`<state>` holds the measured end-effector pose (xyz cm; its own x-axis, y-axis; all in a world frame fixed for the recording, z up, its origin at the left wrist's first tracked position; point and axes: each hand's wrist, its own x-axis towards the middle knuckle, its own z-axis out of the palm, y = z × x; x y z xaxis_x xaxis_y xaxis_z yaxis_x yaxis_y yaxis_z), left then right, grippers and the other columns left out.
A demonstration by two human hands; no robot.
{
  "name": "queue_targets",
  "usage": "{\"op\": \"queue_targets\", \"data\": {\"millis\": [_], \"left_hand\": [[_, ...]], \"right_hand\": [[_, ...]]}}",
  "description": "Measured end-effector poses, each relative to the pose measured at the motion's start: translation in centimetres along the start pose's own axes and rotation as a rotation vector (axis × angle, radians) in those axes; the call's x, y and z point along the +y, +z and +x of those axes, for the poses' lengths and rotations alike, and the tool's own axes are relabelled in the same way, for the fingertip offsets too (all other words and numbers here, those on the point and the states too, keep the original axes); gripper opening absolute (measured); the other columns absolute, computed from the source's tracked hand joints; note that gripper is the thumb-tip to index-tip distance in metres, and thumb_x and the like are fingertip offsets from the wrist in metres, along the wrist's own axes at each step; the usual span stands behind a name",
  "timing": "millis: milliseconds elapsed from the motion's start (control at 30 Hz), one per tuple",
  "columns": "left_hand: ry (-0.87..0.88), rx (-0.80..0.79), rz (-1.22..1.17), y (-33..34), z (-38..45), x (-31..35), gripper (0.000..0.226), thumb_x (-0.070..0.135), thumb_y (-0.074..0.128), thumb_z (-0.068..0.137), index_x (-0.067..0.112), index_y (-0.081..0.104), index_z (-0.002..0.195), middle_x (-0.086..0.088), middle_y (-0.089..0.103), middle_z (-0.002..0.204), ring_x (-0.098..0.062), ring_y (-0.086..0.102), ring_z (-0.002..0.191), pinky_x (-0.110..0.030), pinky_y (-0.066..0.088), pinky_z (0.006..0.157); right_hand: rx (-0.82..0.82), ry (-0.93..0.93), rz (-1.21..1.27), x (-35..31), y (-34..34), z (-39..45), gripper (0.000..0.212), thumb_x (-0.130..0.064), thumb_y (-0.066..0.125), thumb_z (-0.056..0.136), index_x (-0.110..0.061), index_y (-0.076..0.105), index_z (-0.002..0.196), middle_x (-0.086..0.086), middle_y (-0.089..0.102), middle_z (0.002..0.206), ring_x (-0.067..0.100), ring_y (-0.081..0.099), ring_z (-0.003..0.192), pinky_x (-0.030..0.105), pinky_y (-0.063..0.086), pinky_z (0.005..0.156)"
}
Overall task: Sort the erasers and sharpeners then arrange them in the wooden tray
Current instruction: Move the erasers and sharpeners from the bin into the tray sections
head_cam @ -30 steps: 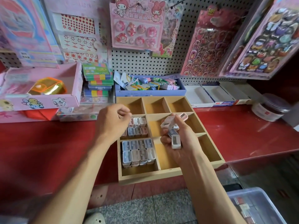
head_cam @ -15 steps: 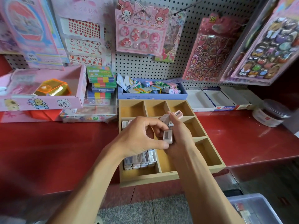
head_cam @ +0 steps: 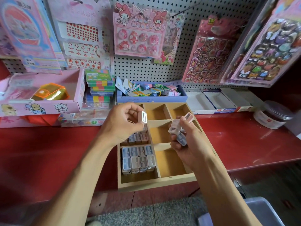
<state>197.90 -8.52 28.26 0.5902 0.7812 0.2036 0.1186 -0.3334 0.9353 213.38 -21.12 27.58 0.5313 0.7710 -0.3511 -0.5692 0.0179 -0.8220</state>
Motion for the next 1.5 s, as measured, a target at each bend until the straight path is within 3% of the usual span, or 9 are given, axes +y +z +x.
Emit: {"op": "queue_targets", "data": {"millis": [233, 367, 533, 700, 900, 1067, 1267, 1367, 1500], "left_hand": [[-0.011, -0.152, 0.083, 1.3, -0.1, 0.0, 0.036, -0.001, 0.08, 0.067, 0.022, 0.07, 0.093, 0.004, 0.072, 0.084, -0.006, 0.067, 0.076, -0.02, 0.052, 0.067], [-0.056, -0.149, 0.048, 1.2, 0.0, -0.2, 0.034, 0.001, 0.081, 0.071, 0.019, 0.069, 0.097, 0.0, 0.073, 0.09, -0.017, 0.071, 0.082, -0.032, 0.057, 0.07], [-0.021, -0.15, 0.502, 1.5, 1.0, -1.7, 0.043, 0.017, 0.081, 0.075, 0.025, 0.07, 0.116, 0.009, 0.062, 0.096, -0.001, 0.061, 0.076, -0.018, 0.042, 0.064], [-0.01, -0.251, 0.709, 2.1, 1.3, -2.0, 0.044, 0.021, 0.081, 0.076, 0.025, 0.07, 0.119, 0.003, 0.055, 0.095, -0.013, 0.05, 0.084, -0.023, 0.028, 0.066], [-0.014, -0.257, 0.772, 3.1, 1.6, -3.2, 0.044, 0.011, 0.077, 0.077, 0.023, 0.067, 0.119, 0.003, 0.064, 0.109, -0.017, 0.06, 0.1, -0.027, 0.045, 0.082], [0.017, -0.216, 0.746, 3.6, 1.8, -3.9, 0.034, 0.016, 0.08, 0.077, 0.019, 0.068, 0.109, 0.005, 0.061, 0.101, -0.01, 0.052, 0.081, -0.024, 0.038, 0.073], [0.007, -0.247, 0.713, 2.9, 2.0, -4.0, 0.044, 0.021, 0.082, 0.074, 0.025, 0.066, 0.115, 0.009, 0.06, 0.098, -0.008, 0.057, 0.079, -0.021, 0.039, 0.069], [-0.017, -0.163, 0.466, 2.4, 2.2, -2.7, 0.03, 0.02, 0.074, 0.083, 0.026, 0.07, 0.111, 0.015, 0.066, 0.097, 0.0, 0.063, 0.077, -0.01, 0.043, 0.065], [0.043, -0.145, 0.194, 2.6, 1.6, 0.2, 0.015, 0.027, 0.07, 0.088, 0.028, 0.074, 0.102, 0.008, 0.073, 0.09, -0.014, 0.068, 0.081, -0.033, 0.057, 0.078]], "right_hand": [[-0.204, 0.025, -0.057, 0.0, 2.8, -0.4, 0.013, -0.026, 0.049, 0.103, -0.016, 0.058, 0.101, 0.006, 0.055, 0.071, 0.014, 0.045, 0.051, 0.018, 0.027, 0.038], [-0.158, 0.044, -0.026, 0.2, 2.3, -0.1, 0.015, -0.025, 0.05, 0.103, -0.014, 0.06, 0.106, 0.006, 0.058, 0.069, 0.014, 0.046, 0.051, 0.018, 0.028, 0.038], [-0.074, 0.011, -0.124, -0.4, 0.3, 0.0, 0.017, -0.027, 0.052, 0.103, -0.014, 0.063, 0.101, 0.006, 0.058, 0.072, 0.013, 0.048, 0.049, 0.019, 0.03, 0.039], [-0.028, -0.015, -0.218, -1.1, -1.5, -0.2, 0.017, -0.027, 0.05, 0.104, -0.017, 0.061, 0.098, 0.007, 0.054, 0.077, 0.013, 0.045, 0.053, 0.02, 0.027, 0.042], [-0.035, -0.004, -0.204, -1.0, -2.6, -0.1, 0.017, -0.028, 0.049, 0.105, -0.015, 0.06, 0.103, 0.008, 0.051, 0.077, 0.013, 0.045, 0.052, 0.019, 0.029, 0.04], [-0.043, 0.01, -0.237, -0.6, -2.7, -0.1, 0.017, -0.028, 0.051, 0.104, -0.015, 0.06, 0.1, 0.007, 0.053, 0.08, 0.013, 0.045, 0.053, 0.019, 0.031, 0.039], [-0.079, 0.034, -0.319, -0.4, -2.2, 0.1, 0.018, -0.028, 0.049, 0.105, -0.013, 0.058, 0.104, 0.006, 0.052, 0.081, 0.012, 0.045, 0.054, 0.019, 0.028, 0.041], [-0.111, 0.033, -0.416, -0.2, -1.7, 0.2, 0.019, -0.029, 0.049, 0.105, -0.014, 0.06, 0.106, 0.004, 0.053, 0.081, 0.011, 0.047, 0.053, 0.018, 0.029, 0.04], [-0.235, 0.029, -0.554, 0.0, -0.3, 0.0, 0.019, -0.031, 0.05, 0.104, -0.015, 0.06, 0.103, 0.005, 0.054, 0.083, 0.01, 0.047, 0.052, 0.017, 0.027, 0.038]]}}
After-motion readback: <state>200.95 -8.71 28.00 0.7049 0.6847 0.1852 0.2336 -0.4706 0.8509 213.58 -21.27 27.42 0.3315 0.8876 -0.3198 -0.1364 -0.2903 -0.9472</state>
